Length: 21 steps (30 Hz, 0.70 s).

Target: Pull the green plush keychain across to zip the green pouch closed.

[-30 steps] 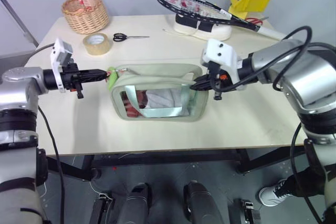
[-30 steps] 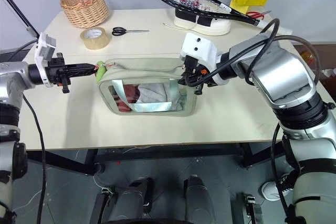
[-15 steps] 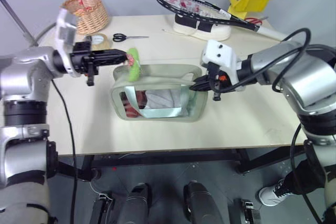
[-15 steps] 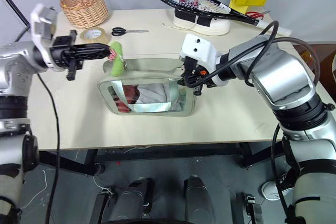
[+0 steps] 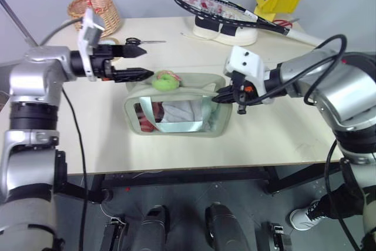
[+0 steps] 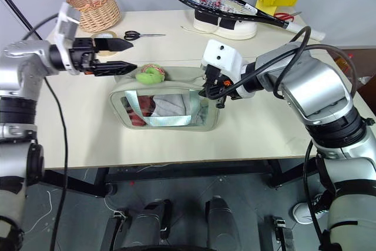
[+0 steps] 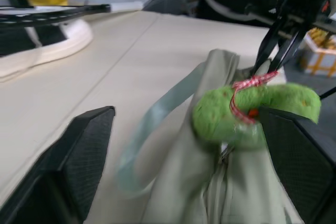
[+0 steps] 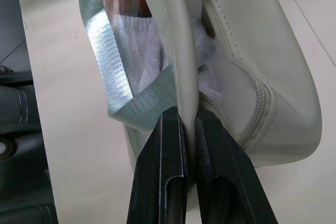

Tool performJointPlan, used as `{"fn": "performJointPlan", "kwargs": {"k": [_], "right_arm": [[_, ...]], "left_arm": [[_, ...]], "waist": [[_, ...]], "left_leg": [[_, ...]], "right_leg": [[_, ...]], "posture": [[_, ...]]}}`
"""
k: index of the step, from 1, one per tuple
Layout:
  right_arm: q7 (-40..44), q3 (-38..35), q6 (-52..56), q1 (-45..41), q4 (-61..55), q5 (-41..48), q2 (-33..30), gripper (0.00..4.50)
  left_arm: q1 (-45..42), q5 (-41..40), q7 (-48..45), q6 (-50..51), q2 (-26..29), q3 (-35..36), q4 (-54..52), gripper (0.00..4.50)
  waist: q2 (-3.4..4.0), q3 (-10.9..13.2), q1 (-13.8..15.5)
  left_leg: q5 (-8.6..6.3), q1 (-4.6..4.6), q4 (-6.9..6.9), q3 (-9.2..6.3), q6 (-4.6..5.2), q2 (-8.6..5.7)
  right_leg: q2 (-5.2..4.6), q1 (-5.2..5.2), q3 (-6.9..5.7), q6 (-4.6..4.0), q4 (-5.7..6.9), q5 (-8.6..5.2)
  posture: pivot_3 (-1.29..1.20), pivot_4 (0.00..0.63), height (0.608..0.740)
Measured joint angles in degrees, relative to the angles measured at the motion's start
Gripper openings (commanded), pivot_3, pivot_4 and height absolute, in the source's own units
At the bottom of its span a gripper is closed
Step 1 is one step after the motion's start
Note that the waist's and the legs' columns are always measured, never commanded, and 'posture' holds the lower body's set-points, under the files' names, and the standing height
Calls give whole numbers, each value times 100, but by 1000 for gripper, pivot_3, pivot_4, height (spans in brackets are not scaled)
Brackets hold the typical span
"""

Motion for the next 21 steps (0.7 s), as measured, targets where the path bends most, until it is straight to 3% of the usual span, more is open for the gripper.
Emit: {"fn": "performJointPlan", "kwargs": {"k": [5, 6, 9, 15, 17, 21], "right_arm": [[-27, -1, 1, 12, -1, 5, -16, 0], [-38, -2, -1, 12, 0, 5, -11, 0], [-41, 0, -7, 12, 18, 5, -1, 0], [-24, 4, -8, 12, 24, 31, 0, 0], [-14, 4, -7, 12, 23, 34, 0, 0], [64, 4, -141, 58, -3, 31, -54, 1554]], "left_arm": [[858, -272, -574, 218, 405, 147, -450, 4402], [1013, -327, -675, 273, 458, 145, -606, 4184], [1231, -323, -774, 250, 489, 103, -836, 3114], [1402, -161, -636, 72, 455, 17, -896, 28], [1404, -107, -632, -27, 455, 4, -901, 28], [1383, 15, -496, -251, 401, -28, -889, 0]], "waist": [[0, 0, 13], [0, 0, 21], [0, 0, 38], [0, 0, 40], [0, 0, 42], [0, 0, 56]], "left_leg": [[0, 6, 1, -2, 0, 1], [0, 6, 1, -5, 0, 1], [0, 17, 1, -3, 0, 1], [-1, 22, 0, -3, 1, 1], [-1, 23, 0, -3, 1, 1], [-1, 27, 0, -3, 1, 1]], "right_leg": [[-1, 9, 0, -1, -2, -1], [-1, 13, -3, -1, -4, -1], [-1, 24, -3, -2, -8, -1], [-2, 27, -3, -2, -8, -1], [-2, 28, -3, -2, -8, -1], [-2, 32, -3, -2, -9, -1]], "posture": [[0, 150, 659], [0, 150, 659], [0, 150, 659], [0, 150, 659], [0, 150, 659], [0, 150, 659]]}}
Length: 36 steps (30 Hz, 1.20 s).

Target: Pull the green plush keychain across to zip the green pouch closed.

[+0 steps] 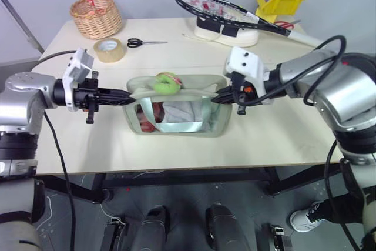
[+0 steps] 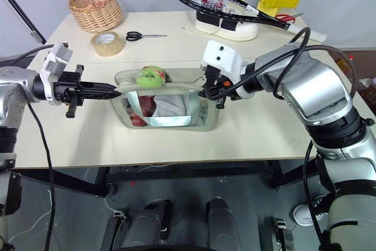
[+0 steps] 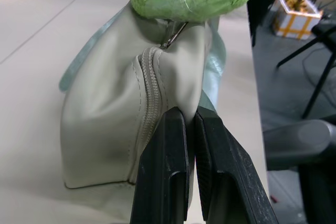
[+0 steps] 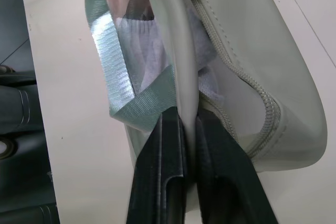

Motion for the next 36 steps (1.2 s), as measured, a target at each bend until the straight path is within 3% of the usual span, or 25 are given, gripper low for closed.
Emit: {"fn": "performJointPlan", "kwargs": {"k": [5, 6, 9, 12, 15, 21, 22, 29, 32, 36], "right_arm": [[419, -678, -63, -29, -30, 667, 47, 4205], [416, -826, -62, -149, -3, 774, 143, 4417], [141, -1023, -41, -659, 235, 901, 695, 4417], [-191, -635, -208, -868, 530, 627, 1249, 4417], [-558, 149, -422, -1032, 1110, 125, 1920, 3513], [-614, 462, -609, -1223, 1404, -218, 2086, 369], [-614, 427, -582, -1231, 1433, -207, 2085, 20], [-703, -567, 133, -1188, 1425, 226, 1739, 20], [-863, -930, 170, -685, 1422, 100, 866, 20], [-1018, -1204, -187, 869, 1566, -378, -558, 20]], "left_arm": [[-34, 86, 134, -108, -54, -37, 5, 0], [-39, 100, 140, -111, -58, -40, 5, 0], [-69, 122, 153, -151, -89, -73, 23, 0], [-57, 118, 181, -163, -94, -74, 23, 0], [-54, 112, 205, -161, -101, -77, -30, 0], [10, 96, 252, -153, -95, -67, -87, 0], [13, 96, 258, -153, -95, -67, -101, 0], [96, 85, 308, -156, -93, -25, -217, 0], [155, 59, 359, -151, -96, -16, -275, 0], [270, -24, 409, -98, -54, 56, -308, 0]], "waist": [[0, 0, 51], [0, 0, 52], [1, -1, 35], [2, -1, 47], [2, -1, 49], [1, -2, 93], [1, -2, 91], [1, -2, 108], [-7, -6, 154], [-3, -5, 205]], "left_leg": [[0, 4, 1, 1, 1, -1], [0, 9, 1, 1, 1, -1], [0, 18, -3, -2, 1, 2], [0, 18, 1, -1, 0, 0], [0, 10, 1, -2, 0, 0], [0, 14, 6, -2, -1, -6], [0, 16, 5, -2, 0, -5], [0, 14, 5, -4, 0, -5], [0, 15, 6, -4, 0, -7], [-1, 15, 4, 13, 2, -6]], "right_leg": [[-1, 6, 0, 0, -2, 0], [-1, 9, 0, 0, -1, 0], [2, 14, -1, 0, 0, 0], [0, 16, 0, 0, 0, 0], [1, 5, -1, -1, 4, 1], [-1, 14, -1, 0, 2, 1], [0, 14, -1, 0, 3, 1], [0, 15, -2, -1, 2, 1], [-3, 25, -6, -1, -10, 1], [-8, 18, 4, -2, -10, 0]], "posture": [[0, 150, 659], [0, 150, 659], [0, 150, 659], [0, 150, 659], [0, 150, 659], [0, 150, 659], [0, 150, 659], [0, 150, 659], [0, 150, 659], [0, 150, 659]]}}
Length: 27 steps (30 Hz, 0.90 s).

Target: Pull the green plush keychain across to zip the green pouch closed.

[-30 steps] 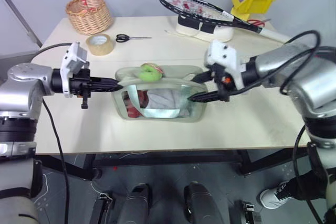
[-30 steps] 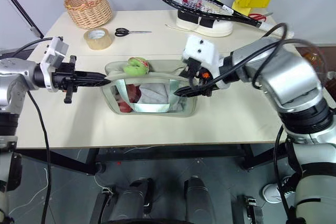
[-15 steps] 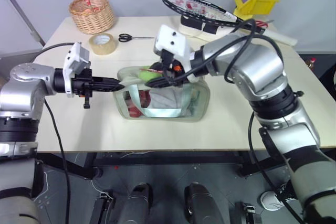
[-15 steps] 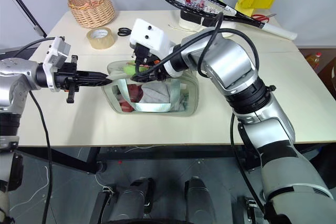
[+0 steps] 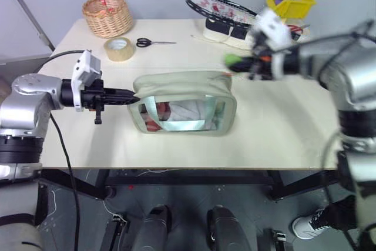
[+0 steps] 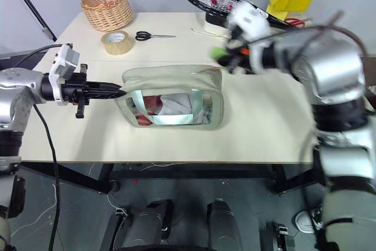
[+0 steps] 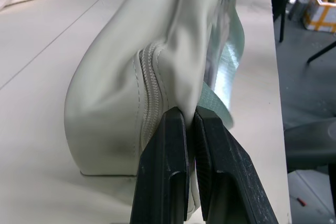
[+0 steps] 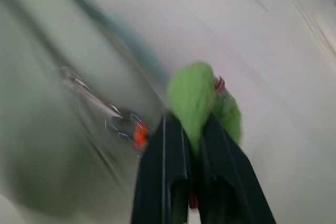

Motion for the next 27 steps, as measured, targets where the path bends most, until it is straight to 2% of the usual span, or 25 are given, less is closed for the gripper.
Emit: {"fn": "performJointPlan", "kwargs": {"k": [3, 7, 10, 16, 22, 25, 27], "right_arm": [[21, -61, -381, 672, -229, -9, -302, 20], [-109, -250, -721, 1629, -939, -57, -641, 20], [-450, -268, -304, 2027, -1520, -10, -181, 20], [-1128, 360, 85, 1993, -1950, -120, 875, 20], [-1237, 674, 83, 1984, -2057, -301, 937, 20], [-1149, 639, 85, 1743, -1839, -296, 903, 1075], [-1068, 541, 85, 1515, -1638, -290, 837, 2135]], "left_arm": [[-5, -8, 0, 35, -23, -51, -119, 0], [39, -102, 13, 76, -57, -138, -253, 0], [70, -122, 39, 154, 29, -107, -186, 0], [43, -121, 115, 188, 68, -95, -97, 0], [45, -120, 128, 195, 83, -94, -97, 0], [49, -121, 188, 196, 86, -84, -99, 0], [54, -121, 225, 196, 87, -68, -100, 0]], "waist": [[20, -1, -111], [20, -2, -90], [15, -5, -114], [16, -5, -118], [16, -5, -118], [16, -5, -117], [16, -5, -110]], "left_leg": [[-1, 2, -3, 4, 1, 5], [-1, 2, 0, -1, 2, 5], [-1, 12, 2, -3, 2, 9], [-1, 11, -1, -4, 2, 15], [-1, 12, -1, -5, 2, 15], [-1, 11, -1, -5, 2, 15], [-1, 10, 0, -5, 2, 14]], "right_leg": [[2, -2, 4, 0, 5, 0], [3, 5, 1, 1, 1, -1], [5, 15, 0, -1, 1, -1], [11, 8, 2, -2, 4, -1], [12, 9, 0, -3, 4, -2], [12, 9, -1, -3, 4, -1], [11, 8, -1, -2, 3, -1]], "posture": [[0, 150, 659], [0, 150, 659], [0, 150, 659], [0, 150, 659], [0, 150, 659], [0, 150, 659], [0, 150, 659]]}}
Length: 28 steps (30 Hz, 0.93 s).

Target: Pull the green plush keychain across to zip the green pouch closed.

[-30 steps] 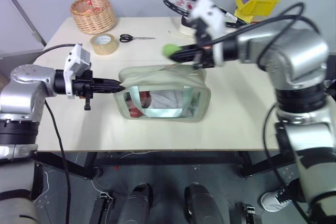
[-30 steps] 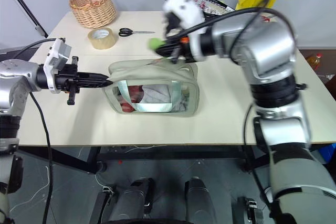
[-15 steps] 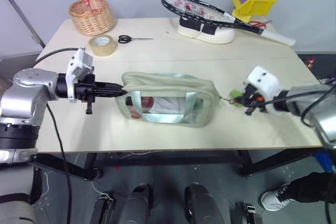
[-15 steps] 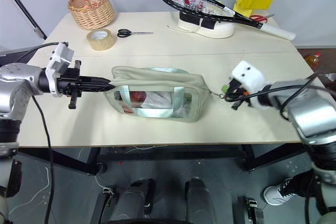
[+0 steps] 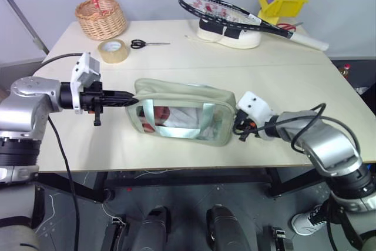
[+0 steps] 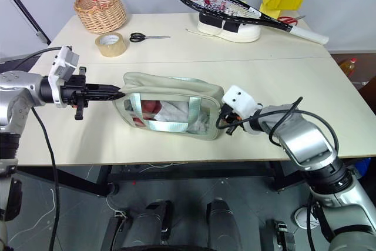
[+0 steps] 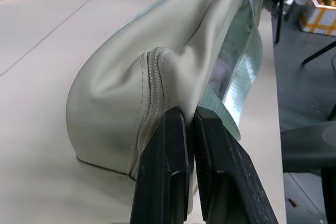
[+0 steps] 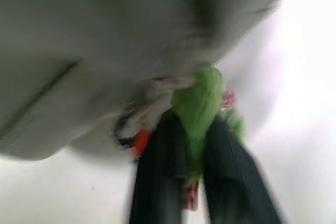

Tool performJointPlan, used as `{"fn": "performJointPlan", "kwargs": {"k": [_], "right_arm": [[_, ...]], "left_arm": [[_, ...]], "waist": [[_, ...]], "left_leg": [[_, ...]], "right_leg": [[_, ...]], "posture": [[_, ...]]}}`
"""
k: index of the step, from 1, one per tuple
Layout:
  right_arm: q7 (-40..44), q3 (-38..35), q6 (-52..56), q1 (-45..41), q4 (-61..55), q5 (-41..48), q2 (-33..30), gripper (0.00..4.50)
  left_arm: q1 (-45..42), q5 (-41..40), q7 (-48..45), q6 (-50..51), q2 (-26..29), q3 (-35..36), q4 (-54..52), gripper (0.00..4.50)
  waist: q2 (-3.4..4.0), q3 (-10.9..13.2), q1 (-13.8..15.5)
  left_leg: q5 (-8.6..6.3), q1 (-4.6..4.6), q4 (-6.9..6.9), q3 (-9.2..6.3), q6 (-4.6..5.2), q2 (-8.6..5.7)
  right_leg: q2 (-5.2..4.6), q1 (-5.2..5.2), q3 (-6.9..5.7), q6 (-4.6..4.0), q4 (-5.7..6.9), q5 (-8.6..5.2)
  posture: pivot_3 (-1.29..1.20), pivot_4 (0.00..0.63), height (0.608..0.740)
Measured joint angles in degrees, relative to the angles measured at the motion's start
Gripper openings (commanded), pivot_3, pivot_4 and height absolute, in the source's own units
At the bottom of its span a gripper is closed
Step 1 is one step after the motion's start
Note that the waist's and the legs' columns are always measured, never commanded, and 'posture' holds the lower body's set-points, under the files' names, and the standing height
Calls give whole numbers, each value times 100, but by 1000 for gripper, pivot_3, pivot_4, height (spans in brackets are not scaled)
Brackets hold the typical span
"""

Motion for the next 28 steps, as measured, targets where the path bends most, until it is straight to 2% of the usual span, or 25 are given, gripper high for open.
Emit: {"fn": "performJointPlan", "kwargs": {"k": [3, 4, 6, 10, 14, 16, 20, 26, 28], "right_arm": [[140, -211, 54, -245, 180, 67, -45, 3623], [198, -277, 91, -298, 197, 128, -93, 4319], [354, -468, 166, -315, 187, 284, -215, 4459], [666, -875, 218, -135, 70, 589, -511, 4500], [1023, -1393, -97, 336, 41, 854, -741, 4500], [1232, -1673, -367, 542, 41, 1010, -785, 4500], [1546, -2343, -691, 641, 22, 1404, -829, 4500], [2274, -3406, -662, 916, -404, 2267, -1463, 4500], [2403, -3545, -683, 1065, -435, 2415, -1577, 4500]], "left_arm": [[12, -5, 72, 14, 0, 16, -26, 0], [28, -11, 100, 43, 0, 36, -53, 0], [77, -33, 132, 117, -1, 80, -140, 0], [148, -144, 204, 331, -5, 124, -271, 1513], [246, -144, 185, 490, 3, 122, -258, 3649], [263, -176, 64, 494, 100, 125, -253, 4454], [433, -247, -285, 460, 487, 219, -256, 4454], [400, -552, -546, 626, 1063, 891, 66, 4454], [403, -673, -582, 739, 1100, 1019, 65, 4454]], "waist": [[0, 0, 2], [0, 0, 3], [0, 0, 5], [0, 0, 11], [-5, 3, 16], [-6, 4, 7], [-4, 5, 5], [-6, 7, 43], [-7, 7, 61]], "left_leg": [[0, 0, 0, -1, 0, 0], [0, -1, 0, -1, 0, 0], [0, -3, 0, -1, 0, -1], [0, -3, 0, -2, 0, -1], [0, -6, 0, -1, 0, -2], [0, -7, 0, 0, 0, -1], [0, -5, -1, 0, 0, 1], [-1, -10, 0, 0, 0, 0], [-1, -7, 0, 1, 0, 1]], "right_leg": [[0, 0, -1, 0, 0, 0], [0, 0, -1, 0, 0, 0], [-1, -1, -1, 1, -2, 0], [-2, 0, -3, 0, -2, 0], [-2, -1, -3, 0, -4, 0], [-2, -2, -2, 0, -4, 0], [-2, -3, -2, -2, -3, -1], [-11, 2, -7, -16, -14, -9], [-17, 8, -8, -19, -18, -11]], "posture": [[0, 150, 659], [0, 150, 659], [0, 150, 659], [0, 150, 659], [0, 150, 659], [0, 150, 659], [0, 150, 659], [0, 150, 659], [0, 150, 659]]}}
